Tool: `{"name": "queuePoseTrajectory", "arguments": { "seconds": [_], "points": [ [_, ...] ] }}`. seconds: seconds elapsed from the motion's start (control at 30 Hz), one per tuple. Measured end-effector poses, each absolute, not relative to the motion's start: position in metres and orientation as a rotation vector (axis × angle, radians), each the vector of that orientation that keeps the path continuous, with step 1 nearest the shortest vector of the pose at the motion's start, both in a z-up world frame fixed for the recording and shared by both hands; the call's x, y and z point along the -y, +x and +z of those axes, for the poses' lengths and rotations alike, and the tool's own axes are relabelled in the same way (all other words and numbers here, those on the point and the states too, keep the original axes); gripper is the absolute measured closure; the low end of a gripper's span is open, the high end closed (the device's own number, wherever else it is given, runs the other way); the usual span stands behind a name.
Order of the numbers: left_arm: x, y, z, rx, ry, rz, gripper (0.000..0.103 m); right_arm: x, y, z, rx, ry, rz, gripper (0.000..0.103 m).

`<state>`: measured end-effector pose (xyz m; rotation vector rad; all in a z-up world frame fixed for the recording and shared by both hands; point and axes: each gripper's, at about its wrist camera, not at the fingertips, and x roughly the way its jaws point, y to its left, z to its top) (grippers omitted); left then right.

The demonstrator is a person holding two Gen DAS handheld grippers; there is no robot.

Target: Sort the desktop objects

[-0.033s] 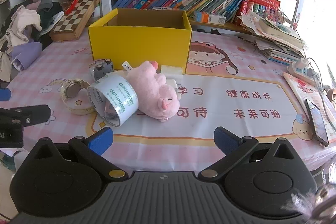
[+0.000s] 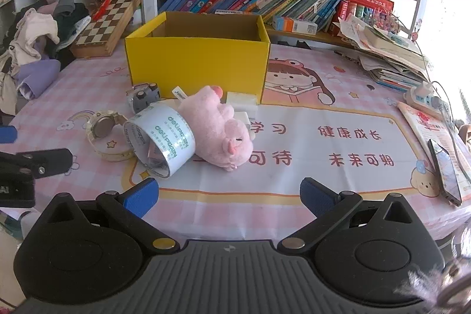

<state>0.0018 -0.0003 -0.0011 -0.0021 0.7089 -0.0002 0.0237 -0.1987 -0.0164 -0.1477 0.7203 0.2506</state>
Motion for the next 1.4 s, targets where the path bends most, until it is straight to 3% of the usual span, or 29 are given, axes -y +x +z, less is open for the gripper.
{"name": "queuePoseTrajectory", "arguments": {
  "seconds": [1.4],
  "points": [
    [0.006,-0.006,0.001,-0.737,0.003,-0.037,0.0,0.196,0.019,-0.015,-0.742,-0.16,0.303,0.0]
  ]
}}
